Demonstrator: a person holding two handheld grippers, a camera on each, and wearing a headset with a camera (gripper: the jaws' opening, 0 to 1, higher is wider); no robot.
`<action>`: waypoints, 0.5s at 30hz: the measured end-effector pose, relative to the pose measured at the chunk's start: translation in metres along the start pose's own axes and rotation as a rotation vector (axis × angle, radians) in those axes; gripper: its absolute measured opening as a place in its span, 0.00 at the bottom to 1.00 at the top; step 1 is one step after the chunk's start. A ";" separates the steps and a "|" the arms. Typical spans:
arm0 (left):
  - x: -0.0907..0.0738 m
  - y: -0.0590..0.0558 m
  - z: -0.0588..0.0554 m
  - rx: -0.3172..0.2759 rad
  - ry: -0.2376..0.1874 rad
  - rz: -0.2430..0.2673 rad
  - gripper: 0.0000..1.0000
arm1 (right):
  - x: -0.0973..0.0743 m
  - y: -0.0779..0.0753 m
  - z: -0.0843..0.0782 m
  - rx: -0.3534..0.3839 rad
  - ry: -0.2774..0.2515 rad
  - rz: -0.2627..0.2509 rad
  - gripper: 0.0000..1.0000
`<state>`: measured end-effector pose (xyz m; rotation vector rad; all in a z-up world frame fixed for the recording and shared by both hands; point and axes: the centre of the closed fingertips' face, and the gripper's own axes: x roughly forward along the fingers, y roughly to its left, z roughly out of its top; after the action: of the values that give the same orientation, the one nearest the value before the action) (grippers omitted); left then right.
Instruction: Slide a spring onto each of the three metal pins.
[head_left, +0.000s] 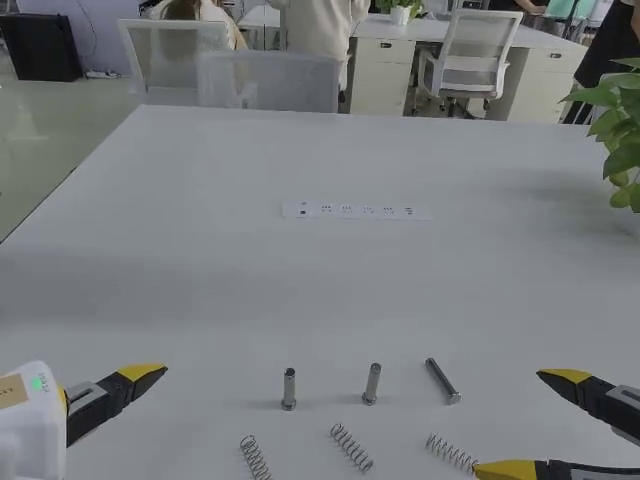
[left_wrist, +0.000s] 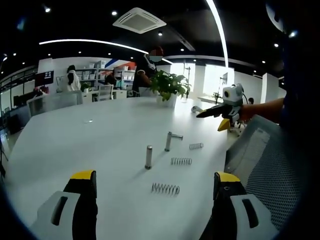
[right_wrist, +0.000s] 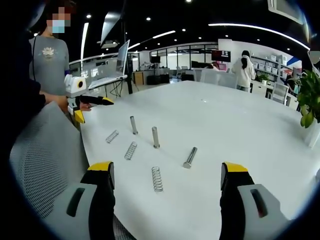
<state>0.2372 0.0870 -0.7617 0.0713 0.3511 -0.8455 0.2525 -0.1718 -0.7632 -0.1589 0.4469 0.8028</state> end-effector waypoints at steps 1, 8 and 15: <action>0.000 0.000 0.000 -0.001 -0.002 0.001 0.95 | 0.000 0.000 0.000 -0.001 -0.002 0.000 0.88; -0.002 0.001 -0.001 -0.005 -0.003 0.006 0.95 | -0.001 0.000 0.002 -0.003 -0.004 -0.005 0.88; -0.002 0.001 -0.003 -0.011 -0.006 0.004 0.95 | -0.001 0.002 0.002 0.001 -0.002 -0.004 0.88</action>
<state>0.2360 0.0898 -0.7635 0.0590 0.3499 -0.8392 0.2510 -0.1705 -0.7612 -0.1581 0.4446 0.7988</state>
